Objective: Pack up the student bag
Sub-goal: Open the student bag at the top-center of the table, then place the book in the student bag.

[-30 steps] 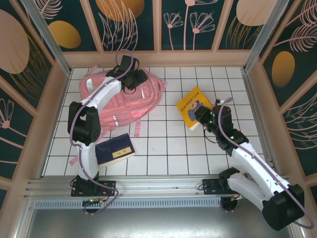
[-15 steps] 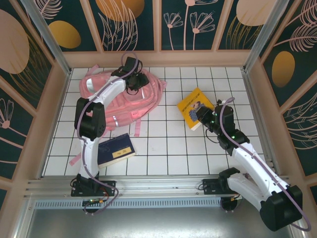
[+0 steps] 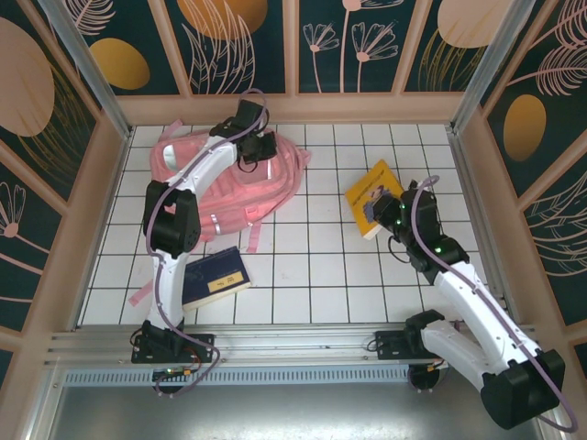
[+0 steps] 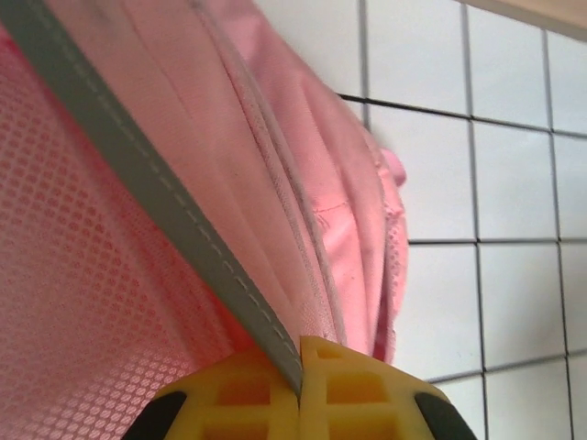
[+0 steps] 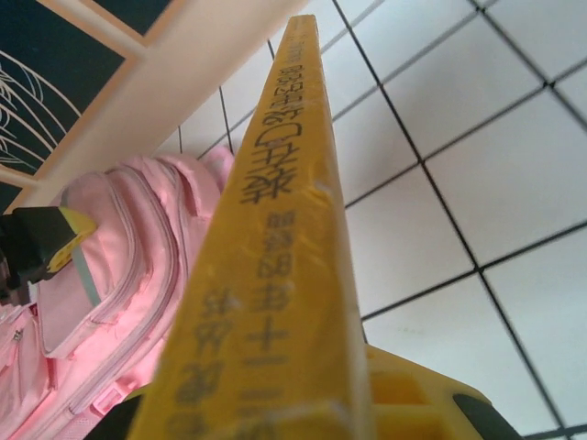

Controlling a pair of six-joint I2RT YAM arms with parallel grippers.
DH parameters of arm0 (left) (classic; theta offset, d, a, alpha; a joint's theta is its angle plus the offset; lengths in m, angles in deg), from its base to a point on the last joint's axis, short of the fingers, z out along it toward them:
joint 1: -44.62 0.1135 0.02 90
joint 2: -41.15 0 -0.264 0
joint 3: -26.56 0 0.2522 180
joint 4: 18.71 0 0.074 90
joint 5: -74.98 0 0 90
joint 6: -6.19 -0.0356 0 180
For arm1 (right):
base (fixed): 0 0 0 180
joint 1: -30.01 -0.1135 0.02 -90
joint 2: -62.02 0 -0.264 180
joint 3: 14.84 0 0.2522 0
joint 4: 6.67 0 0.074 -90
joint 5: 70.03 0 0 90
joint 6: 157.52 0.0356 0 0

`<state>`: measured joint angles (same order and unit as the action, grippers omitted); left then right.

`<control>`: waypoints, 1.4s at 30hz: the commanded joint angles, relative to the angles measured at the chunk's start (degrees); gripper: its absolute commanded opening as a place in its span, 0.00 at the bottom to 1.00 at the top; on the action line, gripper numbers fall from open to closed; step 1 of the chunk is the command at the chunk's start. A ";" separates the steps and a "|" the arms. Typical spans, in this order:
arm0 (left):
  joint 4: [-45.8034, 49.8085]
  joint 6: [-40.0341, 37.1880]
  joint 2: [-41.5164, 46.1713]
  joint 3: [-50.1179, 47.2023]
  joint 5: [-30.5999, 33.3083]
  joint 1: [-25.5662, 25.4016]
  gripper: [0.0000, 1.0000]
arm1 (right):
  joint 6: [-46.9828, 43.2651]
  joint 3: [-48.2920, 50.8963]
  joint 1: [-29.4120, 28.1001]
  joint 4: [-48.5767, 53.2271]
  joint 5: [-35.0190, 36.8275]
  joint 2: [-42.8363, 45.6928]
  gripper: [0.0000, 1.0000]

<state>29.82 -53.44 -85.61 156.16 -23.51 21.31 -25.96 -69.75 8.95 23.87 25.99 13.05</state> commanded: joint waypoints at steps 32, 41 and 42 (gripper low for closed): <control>-48.58 16.12 32.51 -20.83 -56.79 3.08 0.00 | -3.81 -13.72 11.13 2.16 -46.36 1.28 0.00; -48.73 15.94 30.36 -18.73 -58.13 0.87 0.00 | 6.69 -4.37 11.58 -17.63 -56.20 -6.14 0.00; -48.25 15.55 30.20 -18.49 -58.04 0.68 0.00 | 7.27 -3.95 11.51 -19.43 -56.63 -7.31 0.00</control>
<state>-8.21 -37.14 -56.91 132.46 -78.22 22.76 -23.14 -74.34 20.19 19.08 -24.48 7.15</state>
